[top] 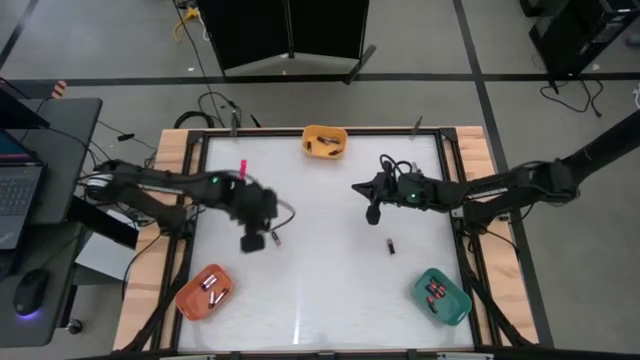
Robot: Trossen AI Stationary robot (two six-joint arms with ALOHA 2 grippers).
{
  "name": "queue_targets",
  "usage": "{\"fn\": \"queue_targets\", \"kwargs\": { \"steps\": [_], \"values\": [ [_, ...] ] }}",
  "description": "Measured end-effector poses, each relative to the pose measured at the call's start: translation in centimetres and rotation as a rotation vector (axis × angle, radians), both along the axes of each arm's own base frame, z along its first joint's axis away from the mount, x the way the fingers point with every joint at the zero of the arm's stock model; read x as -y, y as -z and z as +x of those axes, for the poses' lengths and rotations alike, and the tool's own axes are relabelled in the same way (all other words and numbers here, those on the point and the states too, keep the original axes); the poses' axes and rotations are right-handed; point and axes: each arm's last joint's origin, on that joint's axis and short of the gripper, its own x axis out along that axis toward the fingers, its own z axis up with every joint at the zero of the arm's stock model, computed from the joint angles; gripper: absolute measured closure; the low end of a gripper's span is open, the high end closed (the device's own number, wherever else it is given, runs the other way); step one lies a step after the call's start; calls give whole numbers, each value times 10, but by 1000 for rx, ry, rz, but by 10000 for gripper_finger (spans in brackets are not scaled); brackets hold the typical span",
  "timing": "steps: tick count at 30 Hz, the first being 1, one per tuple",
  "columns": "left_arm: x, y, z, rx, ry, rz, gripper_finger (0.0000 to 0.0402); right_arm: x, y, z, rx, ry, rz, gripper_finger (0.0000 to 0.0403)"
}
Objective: Sort batteries
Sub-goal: Put the silver battery into the orange bin
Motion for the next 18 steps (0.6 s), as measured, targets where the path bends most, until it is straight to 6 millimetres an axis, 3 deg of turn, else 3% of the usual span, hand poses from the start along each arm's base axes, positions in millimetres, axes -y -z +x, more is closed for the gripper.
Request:
{"fn": "queue_targets", "kwargs": {
  "steps": [5, 10, 18],
  "values": [
    [39, -3, -25, -161, -62, -189, 357, 2, 0, 17, -26, -10, -25, 394],
    [81, -4, -51, -259, -130, -245, 357, 3, 1, 30, -50, -45, -47, 394],
    [118, 23, -85, -209, -320, -259, 357, 7, 2, 36, -67, -62, -71, 394]
  ]
}}
